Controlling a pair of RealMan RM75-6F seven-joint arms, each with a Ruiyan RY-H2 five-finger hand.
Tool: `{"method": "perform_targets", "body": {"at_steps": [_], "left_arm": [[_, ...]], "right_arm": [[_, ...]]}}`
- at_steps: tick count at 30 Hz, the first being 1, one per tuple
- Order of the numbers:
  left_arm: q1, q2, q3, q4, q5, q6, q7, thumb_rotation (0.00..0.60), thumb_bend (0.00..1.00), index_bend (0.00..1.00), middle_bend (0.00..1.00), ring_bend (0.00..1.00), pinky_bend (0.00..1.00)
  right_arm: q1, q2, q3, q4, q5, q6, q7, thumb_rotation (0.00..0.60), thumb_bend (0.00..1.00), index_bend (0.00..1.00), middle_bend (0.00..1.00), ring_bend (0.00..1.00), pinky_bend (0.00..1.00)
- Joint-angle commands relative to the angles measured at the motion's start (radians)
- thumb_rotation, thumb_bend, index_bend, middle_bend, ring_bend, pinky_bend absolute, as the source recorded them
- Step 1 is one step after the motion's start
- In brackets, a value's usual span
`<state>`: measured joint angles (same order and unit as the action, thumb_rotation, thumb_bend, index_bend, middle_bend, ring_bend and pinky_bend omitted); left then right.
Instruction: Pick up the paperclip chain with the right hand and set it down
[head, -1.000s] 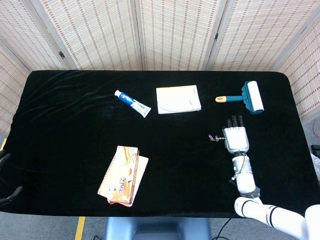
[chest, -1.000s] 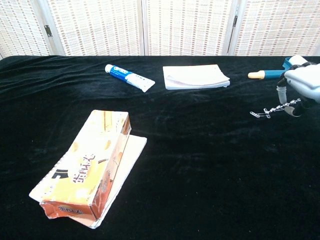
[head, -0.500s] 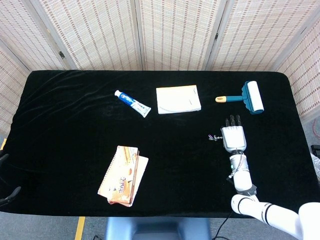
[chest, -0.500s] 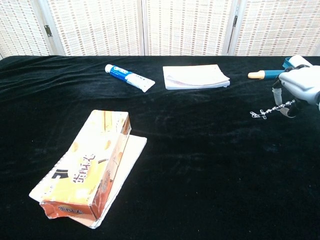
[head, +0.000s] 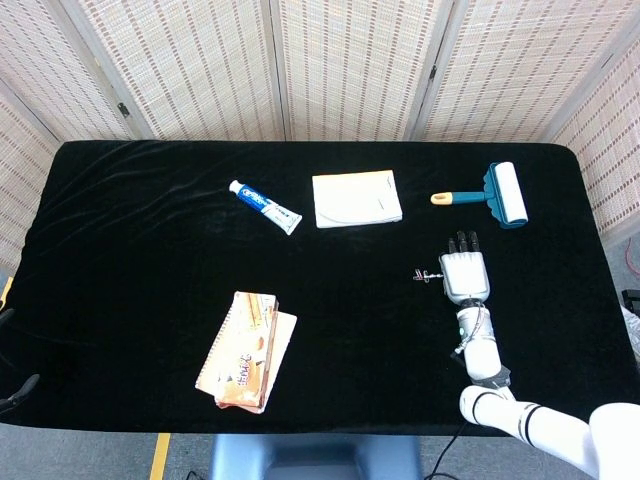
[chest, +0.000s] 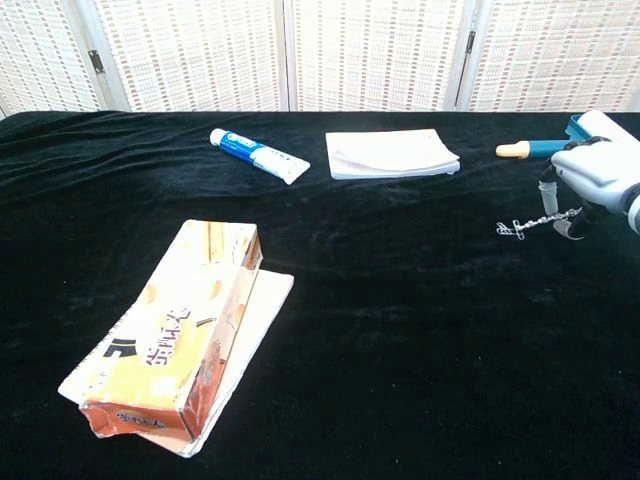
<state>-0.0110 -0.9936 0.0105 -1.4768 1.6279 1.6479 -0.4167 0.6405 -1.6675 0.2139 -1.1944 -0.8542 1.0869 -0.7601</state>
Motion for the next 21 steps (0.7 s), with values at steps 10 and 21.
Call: {"method": "perform_targets", "body": {"at_steps": [10,21], "left_arm": [[-0.001,-0.002,0.001,-0.002,0.003,-0.002,0.006,0.6,0.32,0.0,0.0,0.01,0.0],[0.001,-0.001,-0.001,0.0,0.0,-0.002,0.003,0.6,0.32,0.0,0.0,0.01,0.0]], "right_arm": [[-0.012,0.037,0.007,-0.054,-0.018,0.035,0.017,0.6,0.45,0.93,0.21,0.06,0.0],[0.007,0.022,0.011,-0.045,-0.007,0.023,0.002,0.6,0.45,0.93,0.21,0.06,0.0]]}}
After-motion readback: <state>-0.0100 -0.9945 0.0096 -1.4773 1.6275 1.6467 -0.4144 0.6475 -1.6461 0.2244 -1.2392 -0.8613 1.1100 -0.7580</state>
